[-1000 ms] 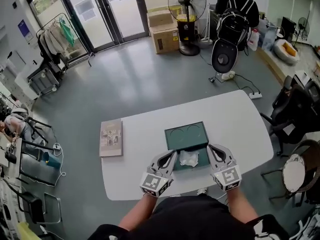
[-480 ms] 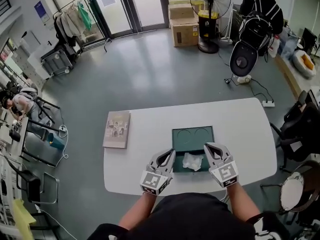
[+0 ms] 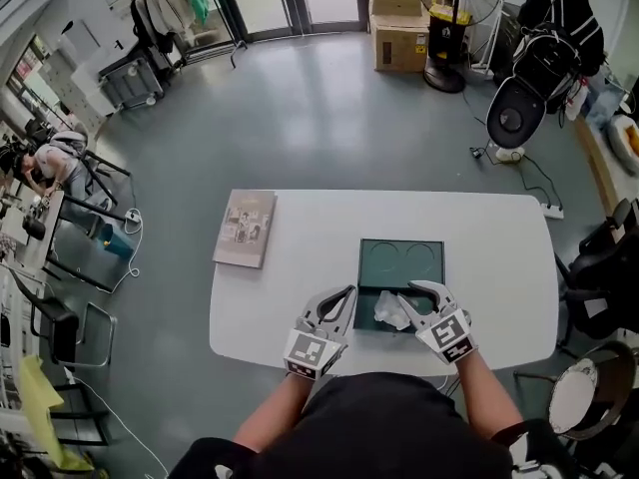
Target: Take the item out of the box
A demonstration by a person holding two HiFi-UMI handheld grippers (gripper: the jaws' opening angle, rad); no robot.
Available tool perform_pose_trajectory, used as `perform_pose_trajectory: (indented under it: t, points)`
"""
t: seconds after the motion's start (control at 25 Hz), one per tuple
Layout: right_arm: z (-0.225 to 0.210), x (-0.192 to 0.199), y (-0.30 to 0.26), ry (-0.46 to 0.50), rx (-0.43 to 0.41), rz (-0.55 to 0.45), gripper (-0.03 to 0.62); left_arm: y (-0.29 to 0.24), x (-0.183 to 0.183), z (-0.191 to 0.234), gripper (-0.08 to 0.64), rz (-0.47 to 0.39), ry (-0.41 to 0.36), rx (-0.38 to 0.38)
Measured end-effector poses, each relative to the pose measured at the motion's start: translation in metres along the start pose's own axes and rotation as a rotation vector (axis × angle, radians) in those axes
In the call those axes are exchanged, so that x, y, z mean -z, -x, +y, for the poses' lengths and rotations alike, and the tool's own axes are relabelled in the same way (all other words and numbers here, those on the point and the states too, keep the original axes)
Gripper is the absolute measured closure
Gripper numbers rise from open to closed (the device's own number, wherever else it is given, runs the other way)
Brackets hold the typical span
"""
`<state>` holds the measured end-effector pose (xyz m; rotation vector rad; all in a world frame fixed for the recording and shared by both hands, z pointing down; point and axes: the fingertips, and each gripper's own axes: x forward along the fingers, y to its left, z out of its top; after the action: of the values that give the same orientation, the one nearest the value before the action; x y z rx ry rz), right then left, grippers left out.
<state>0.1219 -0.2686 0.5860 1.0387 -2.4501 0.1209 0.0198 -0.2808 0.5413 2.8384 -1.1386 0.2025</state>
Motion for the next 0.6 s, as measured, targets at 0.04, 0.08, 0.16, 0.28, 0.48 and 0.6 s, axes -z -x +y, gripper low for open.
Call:
perform_pose_trajectory:
  t: [0.04,0.08,0.16,0.28,0.48,0.6]
  points:
    - [0.002,0.004,-0.004,0.011,-0.013,0.024,0.470,0.002,0.002,0.002,0.549,0.003,0.002,-0.004]
    - [0.004,0.009,-0.008,0.020,-0.026,0.049,0.468,0.003,0.003,0.003,0.551,0.007,0.004,-0.008]
    - [0.009,0.021,-0.013,0.030,-0.054,0.095,0.468,0.008,0.008,0.003,0.549,0.017,0.010,-0.016]
    - [0.021,0.042,-0.020,0.034,-0.106,0.165,0.463,0.014,0.014,0.003,0.549,0.031,0.020,-0.029]
    - [0.032,0.060,-0.038,0.105,-0.158,0.279,0.465,0.027,0.019,0.011,0.549,0.045,0.017,-0.048]
    - [0.038,0.076,-0.046,0.104,-0.192,0.338,0.462,0.035,0.028,0.012,0.549,0.066,0.026,-0.059]
